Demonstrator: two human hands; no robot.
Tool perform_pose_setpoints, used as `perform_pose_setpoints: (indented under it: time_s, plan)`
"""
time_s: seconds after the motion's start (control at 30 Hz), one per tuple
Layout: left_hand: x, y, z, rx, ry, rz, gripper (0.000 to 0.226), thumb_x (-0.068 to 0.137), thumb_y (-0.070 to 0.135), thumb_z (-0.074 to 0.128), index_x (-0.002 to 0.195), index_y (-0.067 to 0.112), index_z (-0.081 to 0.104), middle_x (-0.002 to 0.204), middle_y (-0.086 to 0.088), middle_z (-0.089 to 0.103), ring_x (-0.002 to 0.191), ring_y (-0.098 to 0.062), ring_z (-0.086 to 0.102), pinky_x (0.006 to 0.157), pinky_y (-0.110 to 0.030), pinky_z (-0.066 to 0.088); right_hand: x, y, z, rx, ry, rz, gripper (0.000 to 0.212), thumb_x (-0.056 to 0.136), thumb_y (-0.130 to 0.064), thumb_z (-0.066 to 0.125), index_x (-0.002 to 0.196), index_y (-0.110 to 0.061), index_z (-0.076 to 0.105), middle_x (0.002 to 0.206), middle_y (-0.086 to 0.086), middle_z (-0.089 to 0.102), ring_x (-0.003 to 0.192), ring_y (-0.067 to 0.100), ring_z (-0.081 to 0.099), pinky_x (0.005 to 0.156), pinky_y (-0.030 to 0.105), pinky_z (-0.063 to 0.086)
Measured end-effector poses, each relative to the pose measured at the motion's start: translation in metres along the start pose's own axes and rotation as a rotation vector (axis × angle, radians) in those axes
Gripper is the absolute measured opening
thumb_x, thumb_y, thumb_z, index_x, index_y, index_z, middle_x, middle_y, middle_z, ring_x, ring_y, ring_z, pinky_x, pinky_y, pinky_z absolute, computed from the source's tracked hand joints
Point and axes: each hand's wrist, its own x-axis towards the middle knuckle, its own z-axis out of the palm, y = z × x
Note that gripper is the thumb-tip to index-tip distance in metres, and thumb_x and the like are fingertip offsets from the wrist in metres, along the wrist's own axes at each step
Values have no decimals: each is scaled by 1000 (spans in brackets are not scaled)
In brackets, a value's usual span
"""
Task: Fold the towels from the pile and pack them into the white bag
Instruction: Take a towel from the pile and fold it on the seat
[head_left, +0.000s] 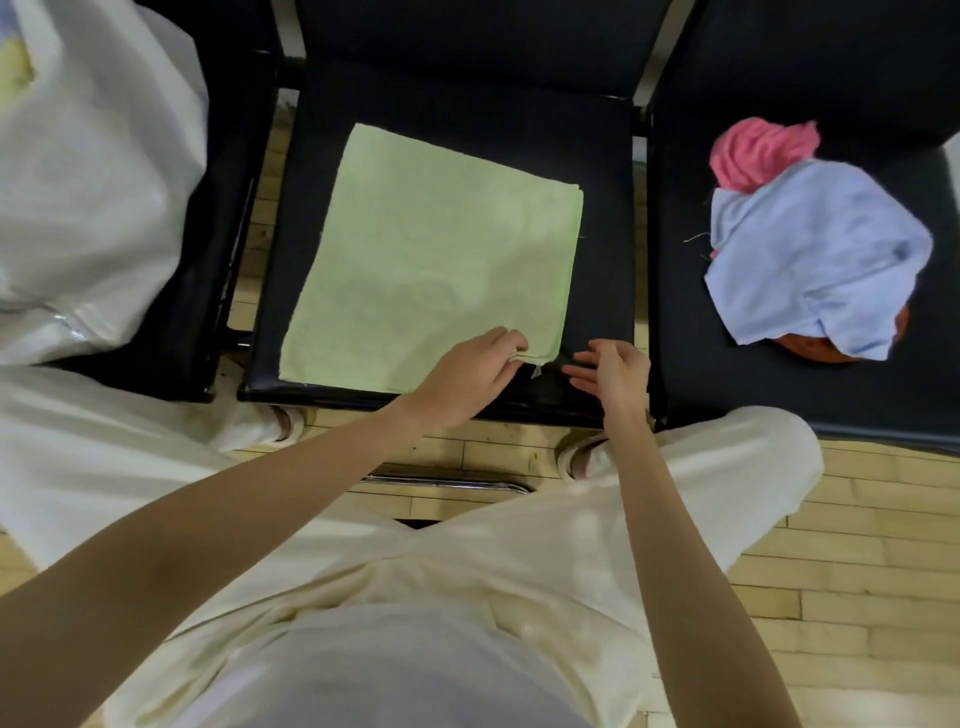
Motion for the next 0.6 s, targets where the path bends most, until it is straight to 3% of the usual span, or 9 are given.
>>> perform_pose_setpoints:
  time_s: [0.1, 0.13, 0.2, 0.27, 0.4, 0.5, 0.6]
  plan:
    - [2, 2, -8, -46, 62, -55, 18, 100, 24, 46, 99, 8, 53, 80, 0, 51, 63, -18, 48, 57, -32, 38, 42, -17, 21, -258, 14, -134, 31, 93, -15, 50, 121, -4, 53, 109, 13, 65, 95, 25, 66, 86, 39, 55]
    - [3, 1, -11, -72, 77, -74, 18, 100, 25, 46, 94, 10, 51, 77, 3, 48, 61, -18, 46, 56, -32, 37, 53, -28, 28, -349, 21, -189, 33, 92, -15, 51, 123, -3, 53, 111, 12, 65, 100, 25, 63, 90, 35, 51]
    - [2, -1, -15, -115, 90, -103, 17, 98, 25, 49, 87, 11, 51, 74, 3, 46, 61, -15, 43, 56, -29, 36, 74, -54, 44, -492, 32, -278, 31, 92, -16, 52, 119, -1, 54, 108, 11, 63, 100, 23, 59, 78, 25, 43]
    - [1, -5, -18, -152, 62, -138, 16, 96, 22, 53, 88, 8, 56, 77, -2, 52, 64, -16, 47, 59, -30, 38, 95, -75, 59, -591, 50, -332, 25, 93, -22, 53, 109, -4, 56, 104, 12, 59, 96, 24, 56, 70, 26, 39]
    - [-3, -8, -25, -287, -21, -280, 12, 93, 18, 54, 91, 9, 62, 82, -3, 60, 72, -18, 57, 64, -33, 45, 123, -95, 83, -824, 158, -339, 49, 86, -33, 64, 122, -1, 50, 131, 17, 49, 124, 31, 44, 97, 36, 40]
    - [-6, -8, -26, -484, -112, -431, 11, 86, 20, 55, 83, 11, 62, 76, -1, 60, 69, -17, 56, 66, -32, 45, 130, -102, 92, -853, 156, -283, 46, 84, -23, 67, 123, -5, 51, 137, 16, 43, 128, 32, 39, 100, 37, 39]
    - [-6, -7, -28, -634, -237, -511, 21, 75, 25, 54, 75, 4, 56, 73, -6, 52, 70, -20, 54, 73, -45, 50, 132, -103, 89, -777, 175, -271, 34, 83, -15, 64, 115, -7, 56, 126, 12, 53, 118, 28, 50, 94, 38, 45]
